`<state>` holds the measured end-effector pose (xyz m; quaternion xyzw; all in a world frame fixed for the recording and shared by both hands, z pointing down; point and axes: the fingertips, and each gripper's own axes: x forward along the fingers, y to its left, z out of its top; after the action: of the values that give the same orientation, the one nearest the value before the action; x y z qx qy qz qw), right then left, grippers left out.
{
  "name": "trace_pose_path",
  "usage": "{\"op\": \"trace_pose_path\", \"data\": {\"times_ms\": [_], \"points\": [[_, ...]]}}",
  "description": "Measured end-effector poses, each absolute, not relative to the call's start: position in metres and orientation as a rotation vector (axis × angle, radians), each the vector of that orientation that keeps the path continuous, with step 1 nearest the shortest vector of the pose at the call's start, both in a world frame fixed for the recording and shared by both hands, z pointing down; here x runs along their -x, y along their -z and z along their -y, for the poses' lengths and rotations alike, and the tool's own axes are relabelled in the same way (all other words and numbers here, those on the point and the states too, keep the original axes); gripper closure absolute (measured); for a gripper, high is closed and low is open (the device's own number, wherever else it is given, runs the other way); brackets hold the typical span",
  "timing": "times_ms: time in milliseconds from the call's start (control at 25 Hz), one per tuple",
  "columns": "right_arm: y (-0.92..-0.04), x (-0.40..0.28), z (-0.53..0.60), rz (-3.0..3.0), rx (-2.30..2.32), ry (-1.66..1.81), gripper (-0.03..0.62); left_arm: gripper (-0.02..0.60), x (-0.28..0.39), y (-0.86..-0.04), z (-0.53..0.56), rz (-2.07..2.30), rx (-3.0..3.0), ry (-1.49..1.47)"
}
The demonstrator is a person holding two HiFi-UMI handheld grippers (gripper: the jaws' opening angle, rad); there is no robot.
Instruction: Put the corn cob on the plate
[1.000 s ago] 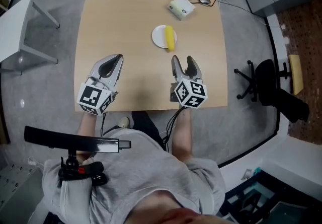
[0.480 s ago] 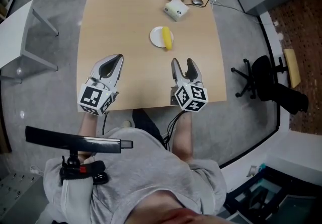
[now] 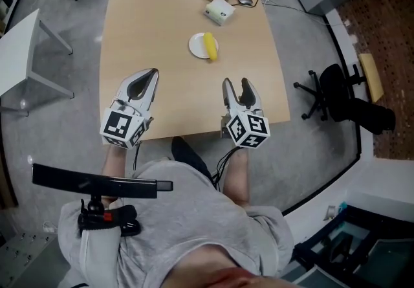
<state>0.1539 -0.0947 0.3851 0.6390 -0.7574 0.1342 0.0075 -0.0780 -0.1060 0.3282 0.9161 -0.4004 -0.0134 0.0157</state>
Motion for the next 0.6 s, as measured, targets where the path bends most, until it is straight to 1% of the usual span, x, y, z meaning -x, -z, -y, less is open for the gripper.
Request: {"op": "trace_pose_path", "data": {"times_ms": [360, 600], "points": [[-0.362, -0.144, 0.053, 2.379, -2.025, -0.393, 0.333, 0.561, 0.089, -0.309, 0.073, 1.245, -2.882, 0.043], [-0.368, -0.139, 0.039, 2.379, -2.023, -0.366, 0.347, 0.561, 0.088, -0.307, 0.068, 1.233, -2.909, 0.060]]}}
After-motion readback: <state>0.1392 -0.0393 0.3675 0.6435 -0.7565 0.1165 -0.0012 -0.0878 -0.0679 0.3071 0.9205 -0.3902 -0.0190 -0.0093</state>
